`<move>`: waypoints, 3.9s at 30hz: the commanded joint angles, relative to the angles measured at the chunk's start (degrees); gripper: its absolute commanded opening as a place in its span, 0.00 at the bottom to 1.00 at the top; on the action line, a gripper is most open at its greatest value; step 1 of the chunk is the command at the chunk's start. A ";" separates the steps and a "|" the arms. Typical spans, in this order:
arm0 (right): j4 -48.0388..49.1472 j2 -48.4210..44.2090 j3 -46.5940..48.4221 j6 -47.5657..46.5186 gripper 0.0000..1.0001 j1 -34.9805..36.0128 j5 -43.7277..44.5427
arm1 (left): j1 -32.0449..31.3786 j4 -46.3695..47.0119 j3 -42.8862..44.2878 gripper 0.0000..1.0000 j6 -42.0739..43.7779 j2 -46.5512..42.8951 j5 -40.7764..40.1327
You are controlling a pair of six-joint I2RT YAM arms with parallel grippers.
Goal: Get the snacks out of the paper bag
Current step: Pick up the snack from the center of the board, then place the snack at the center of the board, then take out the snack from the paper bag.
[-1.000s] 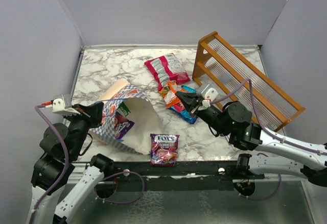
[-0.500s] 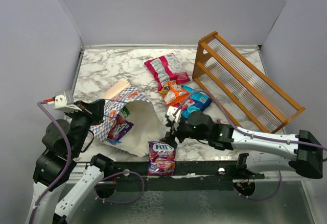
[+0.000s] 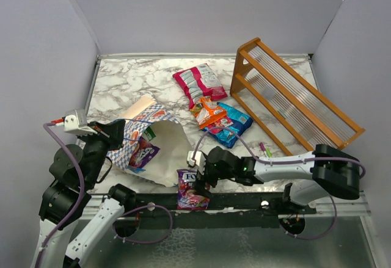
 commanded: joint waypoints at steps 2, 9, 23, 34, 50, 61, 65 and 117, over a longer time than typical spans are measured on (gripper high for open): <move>4.21 5.37 1.40 -3.22 0.99 0.14 5.45 | 0.05 -0.31 0.97 0.00 -0.12 -1.30 0.63; 4.30 6.84 0.87 -4.96 0.63 0.14 8.09 | 0.04 -0.67 1.21 0.00 -0.63 -1.97 0.82; -8.37 -10.30 4.30 -8.49 0.02 0.14 4.10 | 0.03 -1.18 1.00 0.00 -0.25 -2.05 -0.73; -27.97 -25.19 15.98 -10.79 0.01 0.14 16.85 | 0.05 -3.65 5.07 0.00 3.67 -1.89 -7.99; -10.00 -21.66 22.49 -8.63 0.02 -1.23 54.49 | 0.05 -5.60 6.69 0.00 3.18 -2.31 -11.10; -8.93 0.75 28.78 4.96 0.01 -21.89 28.70 | 0.05 -5.18 4.84 0.00 0.56 -3.19 -6.75; -8.46 8.38 35.17 5.65 0.01 -23.64 28.42 | 0.04 -5.86 4.91 0.00 -0.43 -3.44 -5.98; -2.37 -13.64 14.42 -8.40 0.73 -4.99 -2.62 | 0.04 6.23 0.00 0.00 3.19 -5.53 6.15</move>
